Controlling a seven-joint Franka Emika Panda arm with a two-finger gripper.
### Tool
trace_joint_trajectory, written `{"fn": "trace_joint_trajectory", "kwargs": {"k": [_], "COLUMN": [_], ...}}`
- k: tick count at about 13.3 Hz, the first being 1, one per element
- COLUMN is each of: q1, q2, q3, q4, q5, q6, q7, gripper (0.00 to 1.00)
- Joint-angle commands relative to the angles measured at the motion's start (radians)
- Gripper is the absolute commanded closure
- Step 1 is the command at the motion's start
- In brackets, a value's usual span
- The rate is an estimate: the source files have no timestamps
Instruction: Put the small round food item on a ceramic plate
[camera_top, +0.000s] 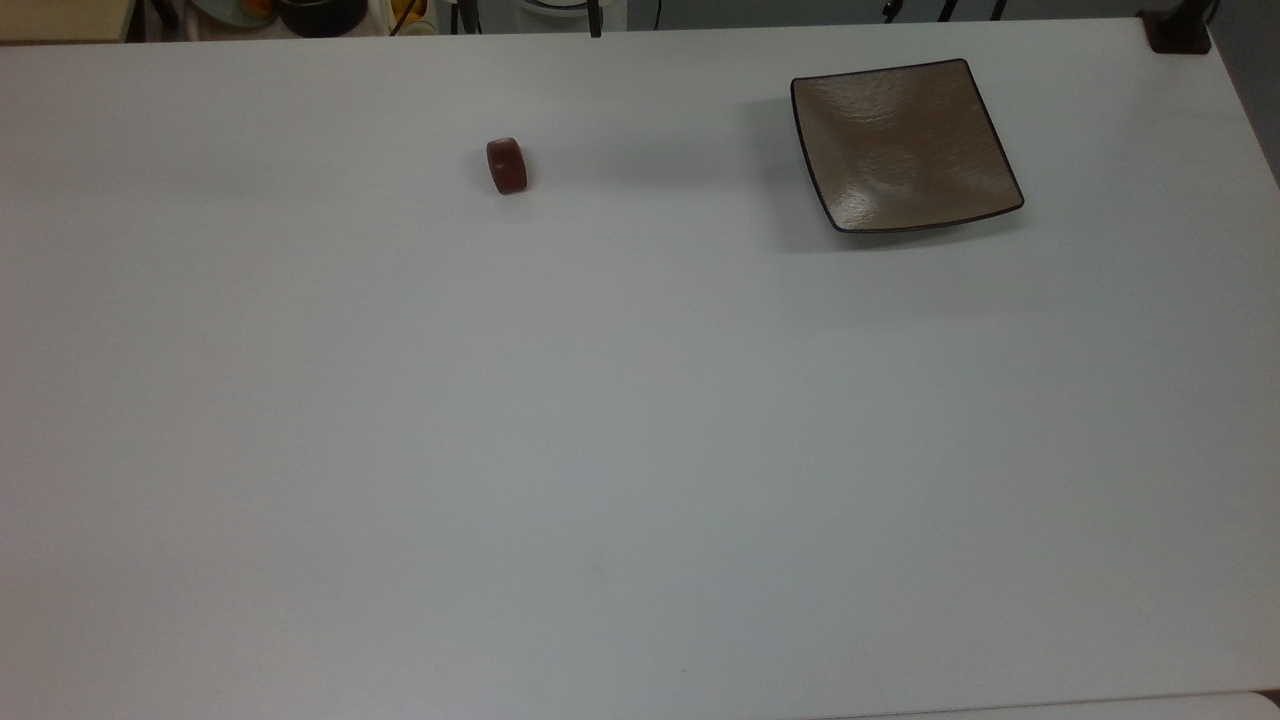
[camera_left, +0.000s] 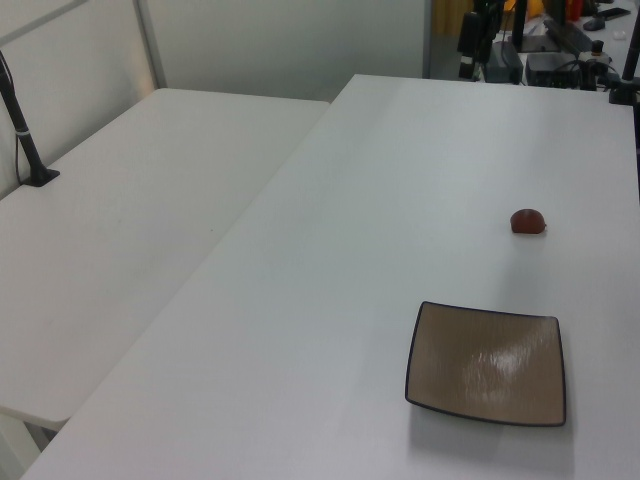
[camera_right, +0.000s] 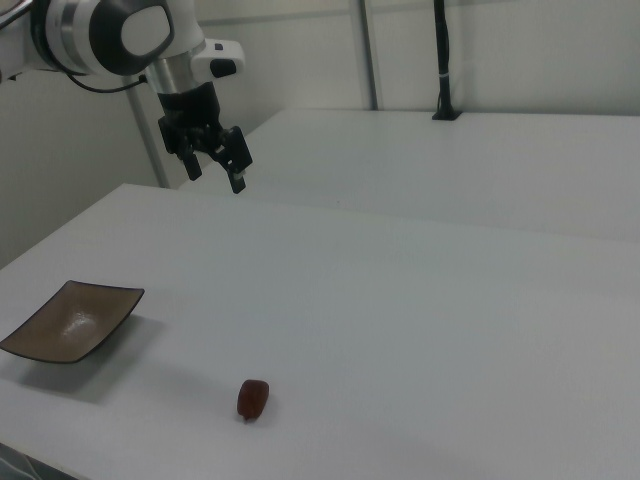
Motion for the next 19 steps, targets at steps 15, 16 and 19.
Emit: {"fn": "trace_joint_trajectory", "kwargs": {"k": [15,16,19], "q1": [0.000,0.001,0.003], "q2": [-0.010,-0.015,-0.026], "q3": [0.008,0.008,0.008], "q4": [0.017,0.014,0.005], "q5": [0.025,0.025,0.023], "q6": [-0.020,-0.020,-0.022], "q7": [-0.022,-0.024,-0.022], "gripper": [0.00,0.00,0.00]}}
